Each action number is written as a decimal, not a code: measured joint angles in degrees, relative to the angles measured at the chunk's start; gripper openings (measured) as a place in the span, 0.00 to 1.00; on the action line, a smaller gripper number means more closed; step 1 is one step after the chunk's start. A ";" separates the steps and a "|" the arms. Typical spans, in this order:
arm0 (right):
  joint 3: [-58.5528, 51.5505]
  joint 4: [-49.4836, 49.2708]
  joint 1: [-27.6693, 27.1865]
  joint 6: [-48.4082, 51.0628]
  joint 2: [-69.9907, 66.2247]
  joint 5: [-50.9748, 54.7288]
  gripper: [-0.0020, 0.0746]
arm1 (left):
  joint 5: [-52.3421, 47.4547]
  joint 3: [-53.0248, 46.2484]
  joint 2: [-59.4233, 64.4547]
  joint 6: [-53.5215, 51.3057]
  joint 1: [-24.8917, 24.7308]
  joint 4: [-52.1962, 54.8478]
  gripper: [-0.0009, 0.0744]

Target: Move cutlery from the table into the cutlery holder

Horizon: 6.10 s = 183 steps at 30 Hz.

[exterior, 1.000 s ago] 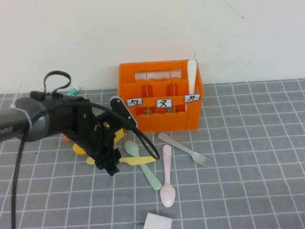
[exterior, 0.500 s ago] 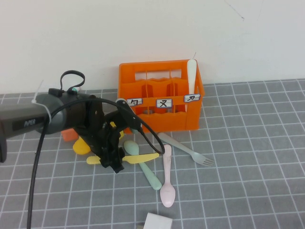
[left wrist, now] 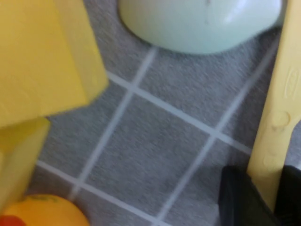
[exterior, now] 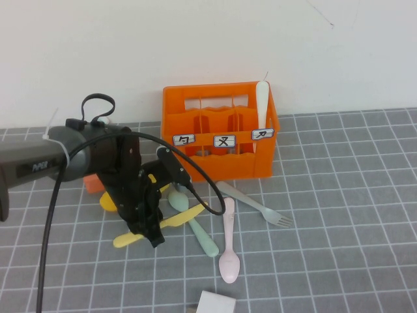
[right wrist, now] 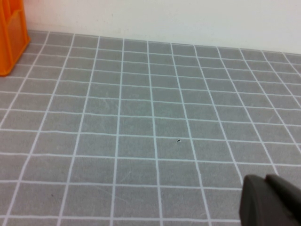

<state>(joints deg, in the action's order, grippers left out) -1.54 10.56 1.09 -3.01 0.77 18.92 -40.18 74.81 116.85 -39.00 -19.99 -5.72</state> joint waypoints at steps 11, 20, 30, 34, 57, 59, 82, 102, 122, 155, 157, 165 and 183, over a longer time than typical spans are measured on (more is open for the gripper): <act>0.00 0.00 0.00 0.00 0.00 0.00 0.02 | -11.85 0.03 -0.11 0.00 0.13 -7.15 0.18; 0.00 0.00 0.00 0.00 0.00 0.00 0.02 | -12.31 0.03 -7.42 -0.62 0.13 -18.77 0.18; 0.00 0.00 0.00 0.00 0.00 0.00 0.02 | -8.03 -0.08 -19.99 -3.29 -3.43 -24.91 0.18; 0.00 0.00 0.00 0.00 0.00 0.00 0.02 | -2.16 -0.19 -22.58 -4.21 -7.25 -26.97 0.18; 0.00 0.00 0.00 0.00 0.00 0.00 0.02 | 32.81 -4.79 -22.84 -32.03 -9.03 -70.31 0.18; 0.00 0.00 0.00 0.00 0.00 0.00 0.02 | 33.11 -5.15 -22.84 -33.19 -9.14 -72.19 0.18; 0.00 0.00 0.00 0.00 0.00 0.00 0.02 | 22.96 -5.15 -22.84 -43.43 -9.14 -77.42 0.18; 0.00 0.00 0.00 0.00 0.00 0.00 0.02 | 22.93 -5.25 -22.84 -24.36 -13.10 -45.45 0.18; 0.00 0.00 0.00 0.00 0.00 0.00 0.02 | 73.40 -5.25 -15.70 73.26 -8.53 34.37 0.18; 0.00 0.00 0.00 0.00 0.00 0.00 0.02 | 83.17 2.28 5.09 64.60 -8.53 20.58 0.49; 0.00 0.00 0.00 0.00 0.00 0.00 0.02 | 82.58 2.28 3.41 64.74 -8.53 21.88 0.44; 0.00 0.00 0.00 0.00 0.00 0.00 0.02 | 74.92 -4.53 -14.20 66.15 -8.03 41.15 0.05; 0.00 0.00 -0.08 0.00 0.00 0.00 0.02 | 49.97 -33.06 -47.79 74.06 -7.91 48.79 0.01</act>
<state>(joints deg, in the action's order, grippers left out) -1.54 10.56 1.02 -3.01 0.77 18.92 9.79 41.74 69.06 35.06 -27.90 43.06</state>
